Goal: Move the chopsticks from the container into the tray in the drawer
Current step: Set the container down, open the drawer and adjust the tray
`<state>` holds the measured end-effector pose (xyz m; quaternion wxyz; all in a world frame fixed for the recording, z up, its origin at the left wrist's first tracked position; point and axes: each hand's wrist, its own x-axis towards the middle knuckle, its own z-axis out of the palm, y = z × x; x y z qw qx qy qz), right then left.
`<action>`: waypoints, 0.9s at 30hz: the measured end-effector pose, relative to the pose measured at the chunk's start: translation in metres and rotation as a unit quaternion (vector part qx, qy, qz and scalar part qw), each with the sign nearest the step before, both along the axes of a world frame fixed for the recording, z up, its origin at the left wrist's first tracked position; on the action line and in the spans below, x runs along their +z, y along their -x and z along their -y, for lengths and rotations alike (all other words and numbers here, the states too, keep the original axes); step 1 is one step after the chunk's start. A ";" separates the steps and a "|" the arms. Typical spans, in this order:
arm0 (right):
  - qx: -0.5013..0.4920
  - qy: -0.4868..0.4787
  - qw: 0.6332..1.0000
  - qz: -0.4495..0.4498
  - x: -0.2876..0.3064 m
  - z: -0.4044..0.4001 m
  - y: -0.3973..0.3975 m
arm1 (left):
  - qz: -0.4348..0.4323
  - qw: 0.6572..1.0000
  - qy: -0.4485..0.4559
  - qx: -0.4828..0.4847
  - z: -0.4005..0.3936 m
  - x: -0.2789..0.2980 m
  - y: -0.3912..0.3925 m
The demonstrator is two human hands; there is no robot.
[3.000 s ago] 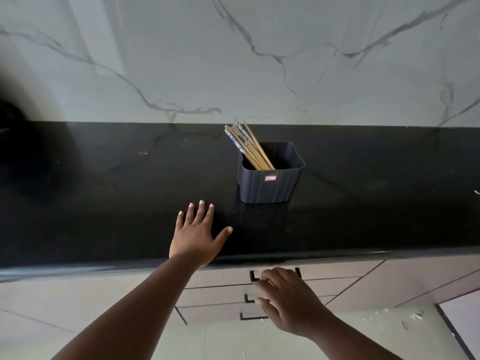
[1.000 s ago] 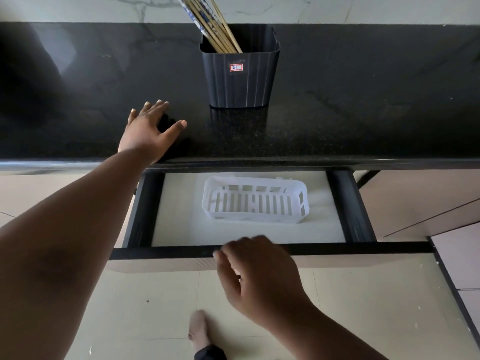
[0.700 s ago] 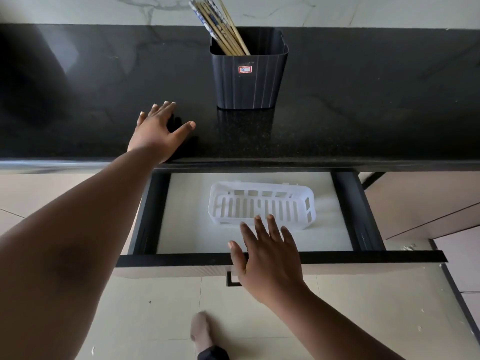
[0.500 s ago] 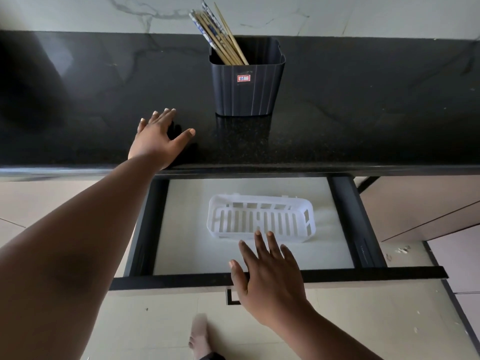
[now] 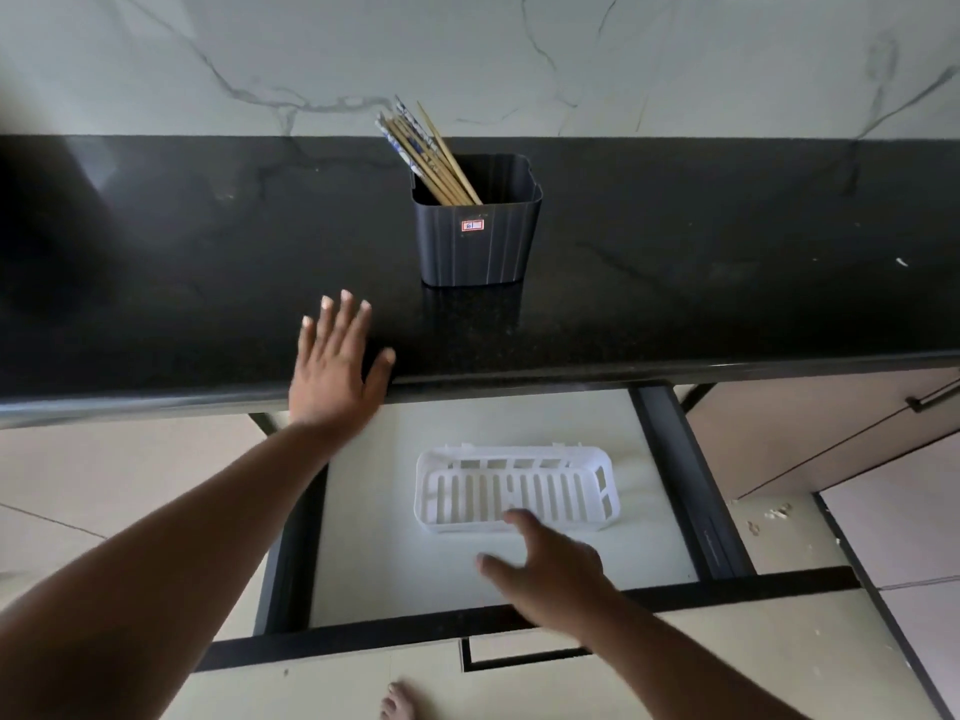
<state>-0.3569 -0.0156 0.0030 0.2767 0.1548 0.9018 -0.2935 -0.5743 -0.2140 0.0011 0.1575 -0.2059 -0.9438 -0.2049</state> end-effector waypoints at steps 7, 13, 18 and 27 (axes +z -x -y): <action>-0.255 -0.052 0.965 -0.033 -0.013 -0.077 0.064 | 0.107 0.975 0.012 -0.196 -0.011 -0.060 -0.083; -0.254 0.017 0.966 0.032 -0.026 -0.101 0.070 | 0.575 0.747 -0.318 0.101 -0.033 -0.081 -0.091; -0.231 0.022 0.972 0.028 -0.034 -0.106 0.070 | 0.603 0.713 -0.337 0.121 -0.027 -0.085 -0.096; -0.171 0.073 0.981 0.052 -0.037 -0.119 0.064 | 0.596 0.705 -0.316 0.218 -0.039 -0.069 -0.110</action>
